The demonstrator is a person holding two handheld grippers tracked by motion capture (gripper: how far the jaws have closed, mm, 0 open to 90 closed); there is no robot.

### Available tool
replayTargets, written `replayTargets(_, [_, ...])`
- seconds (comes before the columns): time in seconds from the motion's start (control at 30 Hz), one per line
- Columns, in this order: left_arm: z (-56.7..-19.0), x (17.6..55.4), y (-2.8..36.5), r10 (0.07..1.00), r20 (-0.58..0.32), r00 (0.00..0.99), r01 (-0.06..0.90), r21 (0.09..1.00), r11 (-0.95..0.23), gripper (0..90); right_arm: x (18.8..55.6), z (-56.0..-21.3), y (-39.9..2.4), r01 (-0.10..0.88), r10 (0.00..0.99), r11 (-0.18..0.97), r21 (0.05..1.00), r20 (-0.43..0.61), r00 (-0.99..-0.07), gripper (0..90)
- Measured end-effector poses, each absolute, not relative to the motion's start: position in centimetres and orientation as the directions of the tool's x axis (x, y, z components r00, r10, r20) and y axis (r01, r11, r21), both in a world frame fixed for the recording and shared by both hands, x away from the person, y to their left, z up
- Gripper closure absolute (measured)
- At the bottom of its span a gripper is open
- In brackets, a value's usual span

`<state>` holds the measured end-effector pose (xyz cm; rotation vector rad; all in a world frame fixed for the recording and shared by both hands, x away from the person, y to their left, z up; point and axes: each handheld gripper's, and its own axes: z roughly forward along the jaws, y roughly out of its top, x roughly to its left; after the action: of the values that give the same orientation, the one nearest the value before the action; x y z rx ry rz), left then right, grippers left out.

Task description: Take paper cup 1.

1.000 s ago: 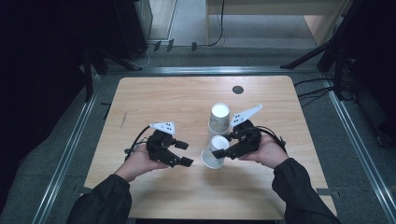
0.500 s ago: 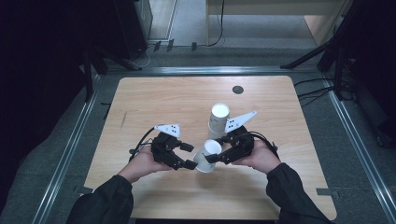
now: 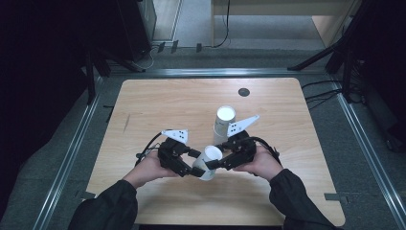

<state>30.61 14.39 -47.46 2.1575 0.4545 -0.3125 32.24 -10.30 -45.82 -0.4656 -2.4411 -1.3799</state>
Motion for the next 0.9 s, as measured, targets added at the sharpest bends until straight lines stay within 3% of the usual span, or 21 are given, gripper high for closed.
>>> replayTargets(0.9, [-47.64,30.24,13.61,0.181,-0.339,0.923,0.38,0.731,-0.567,27.6,32.39,-45.87,-10.06,0.459,0.119,0.465,0.757,0.46,-0.88,33.8])
